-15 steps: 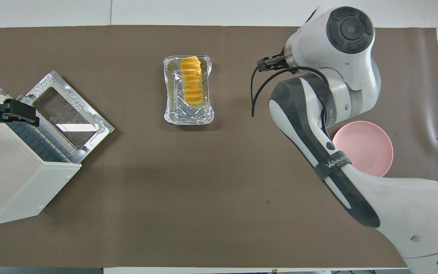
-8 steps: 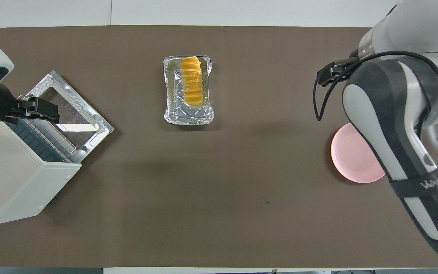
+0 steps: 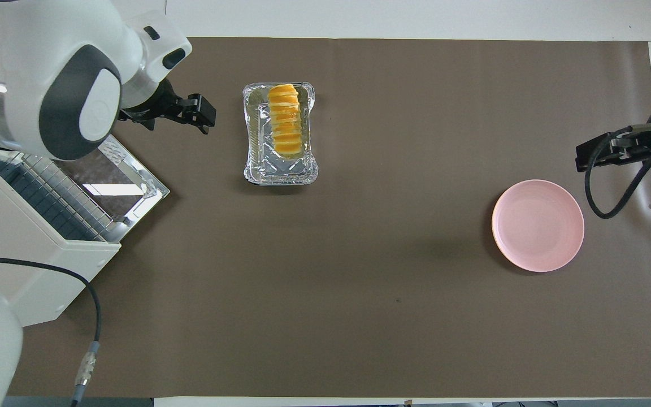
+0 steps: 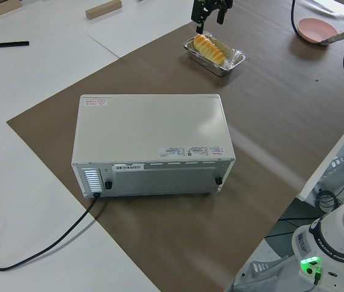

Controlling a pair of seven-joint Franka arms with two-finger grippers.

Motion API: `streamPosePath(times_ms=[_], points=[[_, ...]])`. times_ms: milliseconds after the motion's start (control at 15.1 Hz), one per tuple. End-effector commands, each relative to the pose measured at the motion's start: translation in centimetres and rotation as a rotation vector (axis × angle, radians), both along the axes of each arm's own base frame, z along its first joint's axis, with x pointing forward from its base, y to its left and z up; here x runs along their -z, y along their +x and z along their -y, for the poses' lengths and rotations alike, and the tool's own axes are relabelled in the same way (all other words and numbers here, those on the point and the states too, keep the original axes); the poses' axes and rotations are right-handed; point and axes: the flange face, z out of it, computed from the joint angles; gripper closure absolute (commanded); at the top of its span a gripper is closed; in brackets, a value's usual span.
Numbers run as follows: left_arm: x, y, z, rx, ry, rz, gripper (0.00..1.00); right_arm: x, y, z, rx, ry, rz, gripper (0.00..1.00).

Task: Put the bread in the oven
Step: 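Grasp the foil tray with the left gripper and carry it to the oven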

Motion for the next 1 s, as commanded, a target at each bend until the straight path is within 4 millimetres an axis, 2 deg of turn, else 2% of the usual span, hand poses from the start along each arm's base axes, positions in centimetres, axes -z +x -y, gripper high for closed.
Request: streamPosePath(times_ms=[0, 133, 265, 332, 398, 597, 664, 730, 796, 929], points=[[1.6, 0.7, 6.8, -0.058, -0.019, 0.027, 0.00, 1.4, -0.8, 2.0, -0.016, 0.000, -0.024, 0.00], [6.5, -0.4, 12.9, -0.056, -0.014, 0.034, 0.00, 1.9, -1.5, 3.1, 0.084, -0.003, -0.023, 0.00], [9.6, -0.6, 16.2, -0.094, -0.026, 0.076, 0.00, 2.0, -1.1, 3.9, 0.133, -0.004, 0.006, 0.00], [10.9, -0.8, 17.0, -0.084, -0.021, 0.080, 0.00, 2.3, -0.9, 3.9, 0.142, -0.003, 0.002, 0.00], [11.2, -1.3, 17.9, -0.072, -0.016, 0.090, 0.00, 2.5, -0.8, 3.9, 0.144, -0.001, 0.001, 0.00], [11.9, -1.6, 18.4, -0.069, -0.020, 0.093, 0.00, 2.7, -0.8, 4.0, 0.171, -0.003, -0.004, 0.00], [12.6, -1.6, 18.4, -0.070, -0.023, 0.098, 0.00, 2.7, -0.8, 4.2, 0.175, -0.003, -0.007, 0.00], [14.0, -2.2, 19.8, -0.056, -0.027, 0.107, 0.00, 2.7, -0.9, 4.1, 0.176, -0.003, -0.012, 0.00], [15.7, -2.2, 20.1, -0.064, -0.015, 0.101, 0.00, 2.7, -1.0, 4.1, 0.178, -0.001, -0.015, 0.00], [16.2, -2.0, 19.9, -0.068, -0.008, 0.101, 0.00, 2.8, -1.4, 3.9, 0.220, 0.043, -0.028, 0.00]])
